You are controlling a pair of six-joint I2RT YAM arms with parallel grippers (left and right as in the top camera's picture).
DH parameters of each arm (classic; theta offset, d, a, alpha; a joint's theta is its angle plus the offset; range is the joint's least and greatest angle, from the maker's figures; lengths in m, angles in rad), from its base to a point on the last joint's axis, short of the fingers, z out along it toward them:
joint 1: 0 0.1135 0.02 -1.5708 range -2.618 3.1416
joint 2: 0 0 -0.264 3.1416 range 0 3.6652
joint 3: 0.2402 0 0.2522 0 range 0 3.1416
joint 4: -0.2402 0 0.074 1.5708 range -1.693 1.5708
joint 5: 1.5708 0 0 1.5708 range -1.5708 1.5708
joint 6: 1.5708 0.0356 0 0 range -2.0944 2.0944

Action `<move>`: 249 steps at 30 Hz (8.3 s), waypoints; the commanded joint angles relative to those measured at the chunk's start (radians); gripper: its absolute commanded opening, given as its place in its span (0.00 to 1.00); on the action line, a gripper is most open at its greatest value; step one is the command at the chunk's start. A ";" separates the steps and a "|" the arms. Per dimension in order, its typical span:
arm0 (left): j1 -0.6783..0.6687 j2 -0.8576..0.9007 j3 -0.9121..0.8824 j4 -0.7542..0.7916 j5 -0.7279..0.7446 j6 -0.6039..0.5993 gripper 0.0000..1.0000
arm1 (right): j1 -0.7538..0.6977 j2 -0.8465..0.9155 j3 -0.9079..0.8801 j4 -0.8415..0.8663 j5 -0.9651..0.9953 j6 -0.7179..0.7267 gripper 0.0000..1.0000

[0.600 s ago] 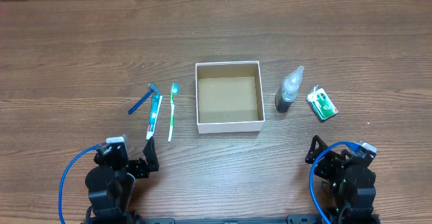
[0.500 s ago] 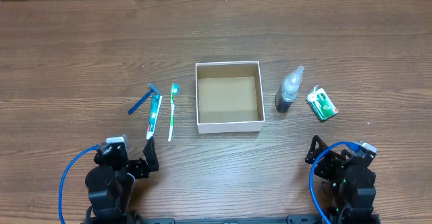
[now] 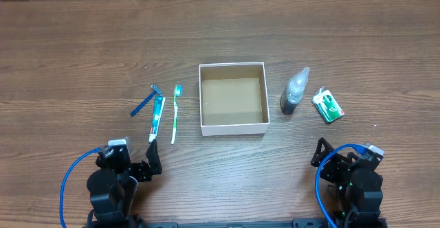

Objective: Pack container

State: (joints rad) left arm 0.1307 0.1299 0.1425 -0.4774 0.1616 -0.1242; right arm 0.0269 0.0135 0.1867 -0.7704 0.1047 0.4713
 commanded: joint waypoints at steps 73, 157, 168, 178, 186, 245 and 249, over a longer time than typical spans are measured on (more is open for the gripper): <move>-0.006 -0.008 -0.009 0.005 0.014 -0.011 1.00 | 0.158 1.757 1.318 -0.335 -0.019 -0.023 0.92; -0.006 -0.008 -0.009 0.005 0.014 -0.011 1.00 | -0.097 1.880 1.161 -0.217 -0.072 -0.431 1.00; -0.006 -0.008 -0.009 0.005 0.014 -0.011 1.00 | -0.098 2.002 1.160 -0.219 -0.129 -0.406 0.94; -0.006 -0.008 -0.009 0.005 0.014 -0.011 1.00 | -0.092 1.967 1.163 -0.311 -0.126 -0.306 0.59; -0.006 -0.008 -0.009 0.005 0.014 -0.011 1.00 | 0.013 1.623 1.164 -0.365 -0.176 -0.306 0.47; -0.006 0.798 0.882 -0.258 -0.098 0.018 1.00 | -0.146 1.324 1.209 -0.365 -0.285 -0.051 1.00; -0.004 1.164 1.161 -0.442 -0.085 0.076 1.00 | -0.146 1.324 1.209 -0.365 -0.285 -0.051 1.00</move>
State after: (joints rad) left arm 0.1307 1.0641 1.1439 -0.8478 0.0872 -0.1455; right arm -0.1169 1.3457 1.3750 -1.1416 -0.1787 0.4152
